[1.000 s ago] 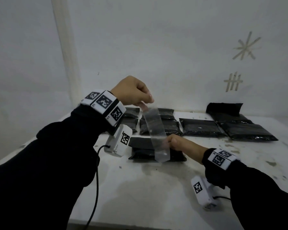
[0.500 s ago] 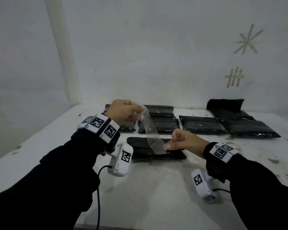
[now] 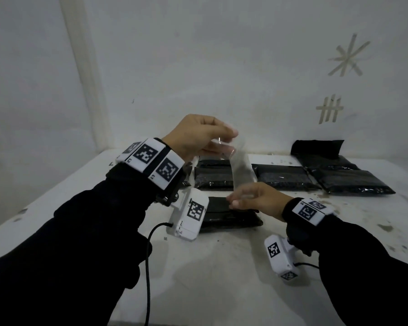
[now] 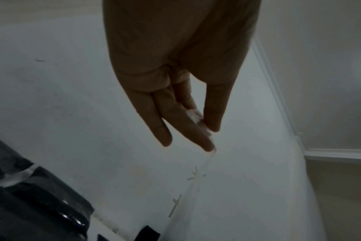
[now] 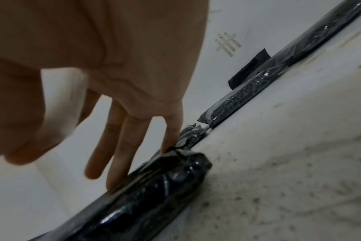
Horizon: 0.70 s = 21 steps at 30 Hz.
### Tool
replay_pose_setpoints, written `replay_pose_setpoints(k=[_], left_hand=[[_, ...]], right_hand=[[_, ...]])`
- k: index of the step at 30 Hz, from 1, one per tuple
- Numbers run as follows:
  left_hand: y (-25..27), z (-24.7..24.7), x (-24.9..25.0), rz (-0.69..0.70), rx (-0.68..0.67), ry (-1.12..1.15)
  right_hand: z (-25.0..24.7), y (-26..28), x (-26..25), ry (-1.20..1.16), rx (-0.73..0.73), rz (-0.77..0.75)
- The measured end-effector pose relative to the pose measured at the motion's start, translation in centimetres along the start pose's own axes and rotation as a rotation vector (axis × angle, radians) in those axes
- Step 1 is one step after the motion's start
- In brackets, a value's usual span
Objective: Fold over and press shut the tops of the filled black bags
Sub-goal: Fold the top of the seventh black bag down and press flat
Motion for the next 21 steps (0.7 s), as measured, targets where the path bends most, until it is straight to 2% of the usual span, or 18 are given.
replay_pose_setpoints(k=[3,8,14,21], left_hand=[[0.2,-2.3,-1.8,-0.018,0.107,-0.005],[1.5,-6.3,-7.1,-0.158,0.293,-0.012],[2.6,-8.2,-10.0,-0.228,0.403,-0.034],[2.6,-7.9,-11.9,-0.216,0.439,0.03]], right_hand=[[0.0,0.2,0.8,-0.098,-0.069,0.021],[-0.4,0.1,1.4,-0.101,-0.134,0.052],[0.2,-0.3,0.8,-0.063,-0.216,0.15],[-0.2,-0.6,1.7,-0.121,-0.198,0.203]])
Point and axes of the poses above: each hand's wrist, its own y-axis away from the middle knuckle, its own z-axis out of the palm, x = y × z, the point moved 8 cm from there along -y, towards the middle knuckle, and after that the axes turned 11 degrees about z, right-handed, at the moved point
